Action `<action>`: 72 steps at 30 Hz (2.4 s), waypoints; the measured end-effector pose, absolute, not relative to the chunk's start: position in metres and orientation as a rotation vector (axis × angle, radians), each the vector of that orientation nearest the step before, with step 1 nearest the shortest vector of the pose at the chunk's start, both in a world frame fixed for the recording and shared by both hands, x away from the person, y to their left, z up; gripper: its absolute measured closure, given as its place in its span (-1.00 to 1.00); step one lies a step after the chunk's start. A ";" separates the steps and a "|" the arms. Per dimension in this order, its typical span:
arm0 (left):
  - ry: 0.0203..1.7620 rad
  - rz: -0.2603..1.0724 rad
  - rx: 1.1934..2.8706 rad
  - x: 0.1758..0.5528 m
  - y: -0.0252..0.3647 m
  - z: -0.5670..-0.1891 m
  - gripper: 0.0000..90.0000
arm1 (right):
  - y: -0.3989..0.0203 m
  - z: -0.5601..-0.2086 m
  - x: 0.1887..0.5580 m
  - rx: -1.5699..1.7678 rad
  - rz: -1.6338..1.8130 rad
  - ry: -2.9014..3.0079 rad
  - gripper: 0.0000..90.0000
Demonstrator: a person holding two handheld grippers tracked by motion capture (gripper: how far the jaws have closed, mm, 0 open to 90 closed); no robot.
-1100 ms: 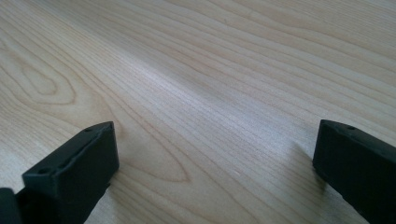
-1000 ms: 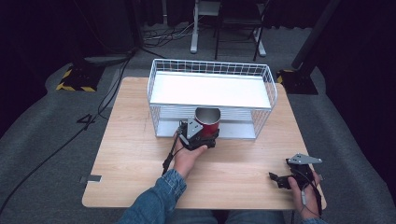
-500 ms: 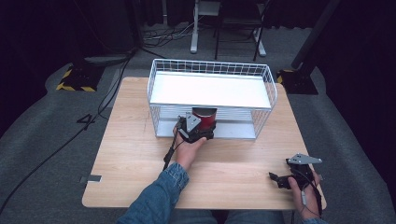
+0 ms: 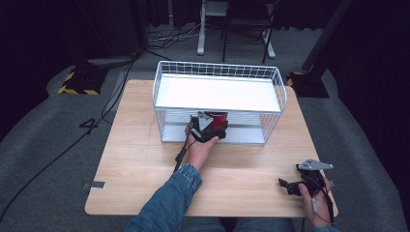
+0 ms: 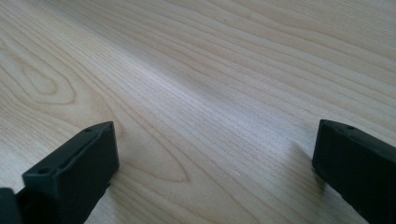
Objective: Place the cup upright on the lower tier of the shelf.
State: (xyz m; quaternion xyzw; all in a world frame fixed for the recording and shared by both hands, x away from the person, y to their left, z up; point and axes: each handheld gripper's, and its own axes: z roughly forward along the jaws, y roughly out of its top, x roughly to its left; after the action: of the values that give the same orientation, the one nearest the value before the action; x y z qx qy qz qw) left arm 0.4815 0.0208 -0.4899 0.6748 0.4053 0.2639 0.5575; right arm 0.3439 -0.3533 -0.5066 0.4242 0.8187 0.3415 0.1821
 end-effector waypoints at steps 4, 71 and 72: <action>0.959 0.621 1.597 0.488 0.020 -0.494 -0.77 | -0.353 -0.507 0.344 1.198 0.964 2.311 -0.99; 0.998 0.575 1.739 0.425 0.057 -0.468 -0.66 | -0.353 -0.507 0.344 1.185 0.970 2.323 -0.99; 0.991 0.571 1.743 0.422 0.059 -0.466 -0.66 | -0.353 -0.506 0.344 1.185 0.970 2.323 -0.98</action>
State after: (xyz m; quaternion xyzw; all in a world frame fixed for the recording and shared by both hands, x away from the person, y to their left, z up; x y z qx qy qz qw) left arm 0.4221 0.0590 -0.4658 0.7220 0.4105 0.2365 0.5043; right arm 0.3436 -0.3527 -0.5065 0.4191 0.8214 0.3431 0.1785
